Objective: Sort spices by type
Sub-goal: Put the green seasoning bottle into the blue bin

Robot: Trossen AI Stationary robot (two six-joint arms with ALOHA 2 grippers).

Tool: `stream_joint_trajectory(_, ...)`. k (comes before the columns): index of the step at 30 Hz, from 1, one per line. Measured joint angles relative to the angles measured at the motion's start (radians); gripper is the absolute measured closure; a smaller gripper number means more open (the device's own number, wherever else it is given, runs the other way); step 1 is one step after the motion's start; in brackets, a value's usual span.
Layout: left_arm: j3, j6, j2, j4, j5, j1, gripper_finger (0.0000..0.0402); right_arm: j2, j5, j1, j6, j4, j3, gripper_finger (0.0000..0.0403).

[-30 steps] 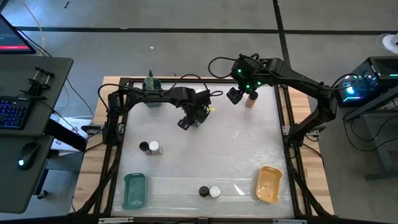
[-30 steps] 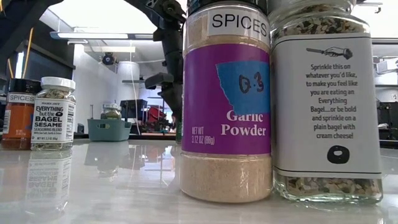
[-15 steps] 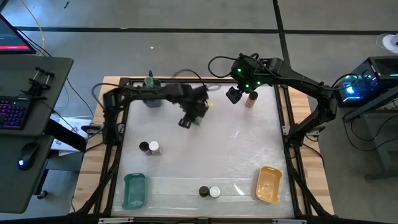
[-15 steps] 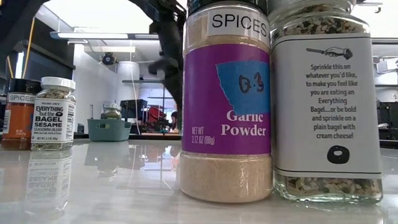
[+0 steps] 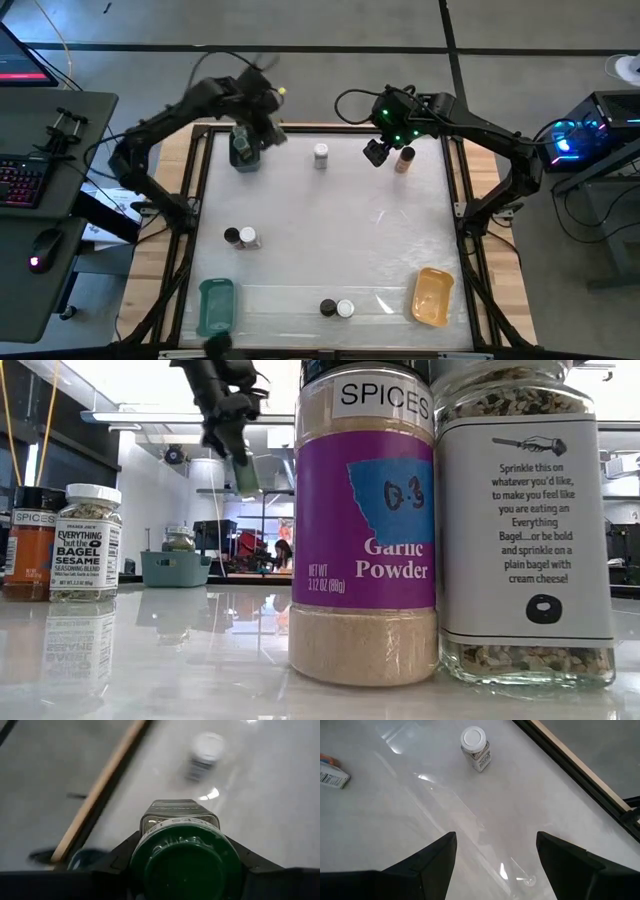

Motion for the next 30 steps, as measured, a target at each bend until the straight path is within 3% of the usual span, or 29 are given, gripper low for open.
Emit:
stream_joint_trajectory(4,-0.068,-0.087,-0.036,-0.012,-0.078,0.027,0.0238,0.0,0.0,0.0,-0.002,0.008,0.0,0.0132)
stream_joint_trajectory(10,-0.416,-0.317,-0.202,0.126,-0.082,0.004,0.0238,0.0,0.001,0.0,-0.004,0.008,0.0,0.0132)
stream_joint_trajectory(14,-0.549,-0.521,-0.348,0.257,-0.158,-0.009,0.0238,0.0,0.001,0.0,-0.01,0.023,0.0,0.0132)
stream_joint_trajectory(18,-0.606,-0.694,-0.411,0.226,-0.284,-0.023,0.0238,0.0,0.0,0.0,0.006,0.053,0.0,0.0132)
stream_joint_trajectory(30,-0.655,-0.799,-0.349,0.257,-0.266,-0.007,0.0238,0.0,0.0,0.0,0.006,0.057,0.0,0.0132)
